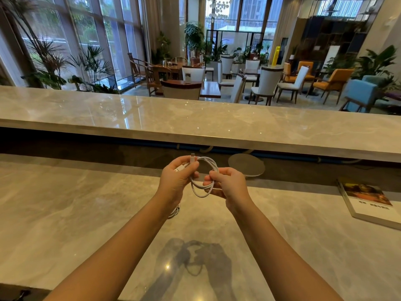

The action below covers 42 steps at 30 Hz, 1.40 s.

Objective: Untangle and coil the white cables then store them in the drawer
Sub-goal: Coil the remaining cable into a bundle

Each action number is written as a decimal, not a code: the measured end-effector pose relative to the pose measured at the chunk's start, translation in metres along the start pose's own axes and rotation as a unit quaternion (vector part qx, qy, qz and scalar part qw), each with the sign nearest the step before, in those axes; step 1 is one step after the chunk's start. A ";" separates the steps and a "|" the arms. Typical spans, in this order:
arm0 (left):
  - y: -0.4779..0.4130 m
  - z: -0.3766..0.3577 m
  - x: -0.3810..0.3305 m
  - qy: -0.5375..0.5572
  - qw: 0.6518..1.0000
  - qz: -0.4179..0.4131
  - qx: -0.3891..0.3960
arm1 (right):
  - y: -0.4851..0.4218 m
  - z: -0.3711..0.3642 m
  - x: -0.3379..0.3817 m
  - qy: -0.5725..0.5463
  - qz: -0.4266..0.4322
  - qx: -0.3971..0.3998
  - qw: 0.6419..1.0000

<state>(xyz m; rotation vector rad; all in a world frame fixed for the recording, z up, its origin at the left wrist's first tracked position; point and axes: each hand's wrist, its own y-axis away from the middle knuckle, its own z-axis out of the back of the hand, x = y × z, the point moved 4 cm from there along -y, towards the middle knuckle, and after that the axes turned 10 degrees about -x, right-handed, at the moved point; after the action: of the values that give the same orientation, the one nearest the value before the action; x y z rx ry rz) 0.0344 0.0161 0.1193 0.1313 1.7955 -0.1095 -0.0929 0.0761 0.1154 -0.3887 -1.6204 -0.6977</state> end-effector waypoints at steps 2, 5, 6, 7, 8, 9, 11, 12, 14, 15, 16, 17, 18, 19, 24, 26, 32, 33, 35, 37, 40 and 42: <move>-0.001 0.003 -0.001 -0.057 0.997 -0.034 -0.027 | -0.001 0.002 0.001 0.005 0.011 -0.009 1.000; -0.002 0.006 -0.007 -0.067 0.995 -0.058 -0.040 | -0.002 0.006 0.004 0.009 0.029 -0.013 0.999; -0.004 0.008 -0.011 -0.050 0.996 -0.060 -0.036 | -0.002 0.007 0.005 0.006 0.033 -0.012 0.999; -0.006 0.010 -0.016 -0.029 0.997 -0.061 -0.034 | -0.001 0.007 0.005 0.001 0.034 -0.009 0.999; -0.009 0.012 -0.022 -0.007 0.998 -0.060 -0.035 | -0.001 0.008 0.005 -0.006 0.033 -0.006 0.999; -0.012 0.015 -0.027 0.015 0.998 -0.055 -0.039 | 0.000 0.007 0.004 -0.015 0.030 -0.001 0.999; -0.016 0.020 -0.034 0.057 0.997 -0.036 -0.047 | 0.001 0.006 0.002 -0.030 0.021 0.013 0.999; -0.018 0.021 -0.036 0.078 0.995 -0.027 -0.048 | 0.002 0.005 0.002 -0.036 0.021 0.019 0.999; -0.020 0.023 -0.037 0.111 0.992 -0.018 -0.050 | 0.003 0.004 0.002 -0.037 0.034 0.026 0.998; -0.020 0.024 -0.036 0.121 0.991 -0.019 -0.052 | 0.003 0.004 0.002 -0.033 0.046 0.028 0.998; -0.019 0.024 -0.036 0.122 0.991 -0.025 -0.055 | 0.003 0.004 0.002 -0.027 0.058 0.031 0.997; -0.018 0.024 -0.035 0.110 0.992 -0.038 -0.057 | 0.004 0.004 0.002 -0.018 0.069 0.035 0.997; -0.018 0.022 -0.036 0.088 0.993 -0.054 -0.056 | 0.004 0.004 0.002 -0.009 0.083 0.040 0.996; -0.017 0.019 -0.037 0.060 0.995 -0.065 -0.051 | 0.005 0.004 0.002 -0.003 0.099 0.046 0.994; -0.029 0.015 -0.034 -0.117 0.993 -0.006 -0.020 | 0.012 0.002 0.013 -0.017 0.182 0.084 0.980; -0.029 0.013 -0.029 -0.149 0.988 0.027 0.008 | 0.014 -0.002 0.017 -0.014 0.203 0.099 0.974; -0.016 0.001 -0.015 -0.215 0.967 0.060 0.124 | 0.011 -0.005 0.022 0.003 0.211 0.089 0.973; -0.015 0.000 -0.014 -0.206 0.965 0.074 0.142 | 0.009 -0.004 0.022 0.007 0.209 0.081 0.975; -0.013 -0.002 -0.013 -0.169 0.966 0.104 0.165 | 0.006 -0.002 0.023 0.023 0.211 0.060 0.975; -0.011 -0.002 -0.013 -0.121 0.968 0.135 0.172 | 0.004 -0.002 0.023 0.044 0.215 0.046 0.974; -0.004 -0.005 -0.011 -0.090 0.963 0.160 0.198 | 0.002 -0.004 0.021 0.058 0.201 0.038 0.977; 0.002 -0.008 -0.006 -0.045 0.961 0.190 0.196 | 0.000 -0.006 0.019 0.071 0.192 0.025 0.978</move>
<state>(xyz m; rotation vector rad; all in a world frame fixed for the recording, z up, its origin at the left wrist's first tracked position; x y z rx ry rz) 0.0282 0.0191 0.1266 0.7389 1.6088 -0.1920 -0.0913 0.0695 0.1341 -0.5832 -1.3723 -0.3805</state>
